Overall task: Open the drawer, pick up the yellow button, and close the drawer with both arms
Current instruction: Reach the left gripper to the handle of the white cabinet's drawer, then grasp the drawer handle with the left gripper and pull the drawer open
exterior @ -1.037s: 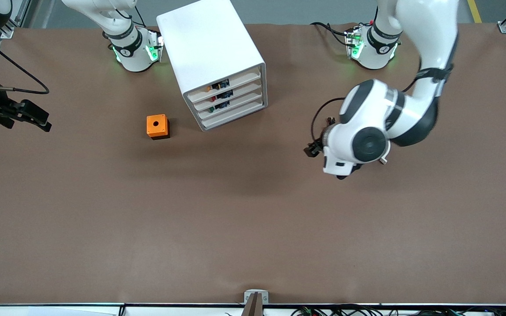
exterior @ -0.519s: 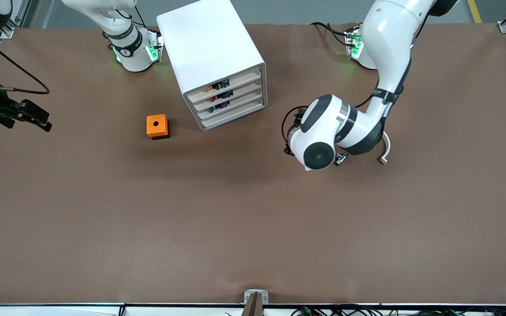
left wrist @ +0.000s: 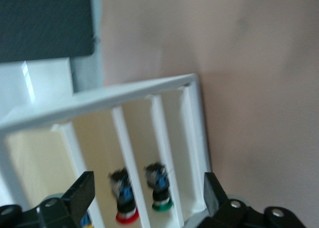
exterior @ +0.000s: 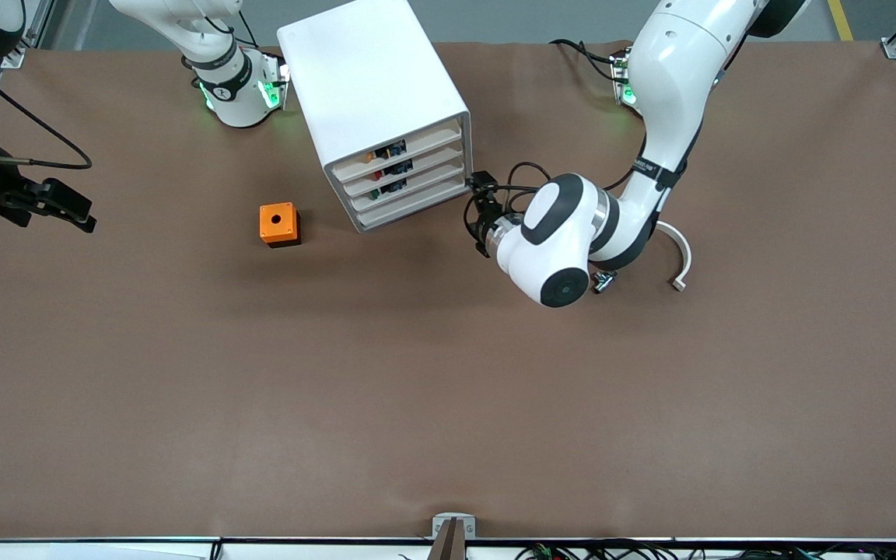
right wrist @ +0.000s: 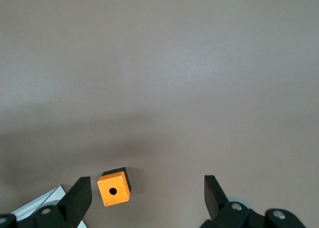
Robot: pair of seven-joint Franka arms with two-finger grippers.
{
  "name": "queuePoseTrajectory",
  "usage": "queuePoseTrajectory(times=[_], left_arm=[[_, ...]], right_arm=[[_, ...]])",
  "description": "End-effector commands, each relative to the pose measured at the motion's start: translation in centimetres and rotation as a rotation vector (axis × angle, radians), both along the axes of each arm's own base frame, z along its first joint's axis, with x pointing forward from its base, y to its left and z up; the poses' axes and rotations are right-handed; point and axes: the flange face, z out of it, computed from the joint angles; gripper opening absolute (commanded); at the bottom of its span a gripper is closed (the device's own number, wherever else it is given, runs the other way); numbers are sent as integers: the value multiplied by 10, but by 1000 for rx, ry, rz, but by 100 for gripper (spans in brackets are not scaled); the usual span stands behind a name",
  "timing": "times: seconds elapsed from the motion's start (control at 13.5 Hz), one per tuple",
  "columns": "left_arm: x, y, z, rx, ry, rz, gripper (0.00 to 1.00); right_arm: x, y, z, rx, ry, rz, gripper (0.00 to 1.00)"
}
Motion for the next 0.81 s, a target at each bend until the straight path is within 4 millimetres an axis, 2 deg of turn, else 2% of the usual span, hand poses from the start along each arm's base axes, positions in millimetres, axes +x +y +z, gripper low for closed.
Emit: queuePoseTrajectory(times=[0.0, 0.15, 0.22, 0.44, 0.74], left_arm=[[-3, -13, 3, 18, 105, 87, 89], [-14, -24, 9, -23, 178, 77, 71], [-17, -27, 10, -37, 197, 79, 69], [-44, -52, 6, -46, 237, 34, 64], [-67, -69, -20, -18, 272, -6, 62]], right_arm=[[1, -3, -3, -5, 13, 28, 100], [1, -3, -3, -6, 14, 61, 100], [1, -2, -3, -6, 14, 63, 100], [1, -1, -4, -8, 19, 66, 100], [0, -1, -7, -7, 34, 59, 100]])
